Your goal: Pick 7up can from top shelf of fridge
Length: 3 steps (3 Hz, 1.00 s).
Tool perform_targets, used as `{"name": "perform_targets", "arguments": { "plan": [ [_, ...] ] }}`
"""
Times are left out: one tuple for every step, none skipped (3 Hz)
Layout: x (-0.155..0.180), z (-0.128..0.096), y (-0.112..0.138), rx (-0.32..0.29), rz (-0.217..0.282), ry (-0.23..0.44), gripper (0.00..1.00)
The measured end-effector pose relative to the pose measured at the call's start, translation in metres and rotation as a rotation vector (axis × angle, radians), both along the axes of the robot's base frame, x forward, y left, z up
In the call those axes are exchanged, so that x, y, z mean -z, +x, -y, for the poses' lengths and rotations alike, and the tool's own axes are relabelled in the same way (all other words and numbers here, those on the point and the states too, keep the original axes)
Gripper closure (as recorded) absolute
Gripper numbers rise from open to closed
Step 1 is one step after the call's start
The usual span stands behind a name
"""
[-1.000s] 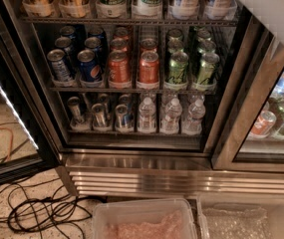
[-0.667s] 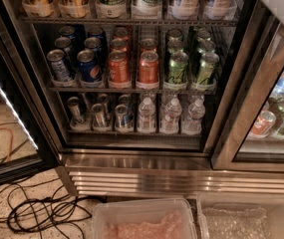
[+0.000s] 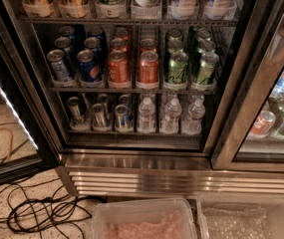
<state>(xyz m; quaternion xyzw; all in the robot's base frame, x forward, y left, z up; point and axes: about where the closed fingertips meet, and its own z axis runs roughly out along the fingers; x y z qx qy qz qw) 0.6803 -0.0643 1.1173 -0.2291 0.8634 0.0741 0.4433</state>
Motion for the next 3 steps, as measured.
{"name": "perform_targets", "arguments": {
  "plan": [
    [-0.0061, -0.0053, -0.0032, -0.047, -0.01, 0.022, 1.0],
    [-0.0071, -0.0109, -0.0018, -0.077, -0.009, 0.028, 1.0],
    [-0.0066, -0.011, -0.0016, -0.078, -0.01, 0.027, 1.0]
  ]
}}
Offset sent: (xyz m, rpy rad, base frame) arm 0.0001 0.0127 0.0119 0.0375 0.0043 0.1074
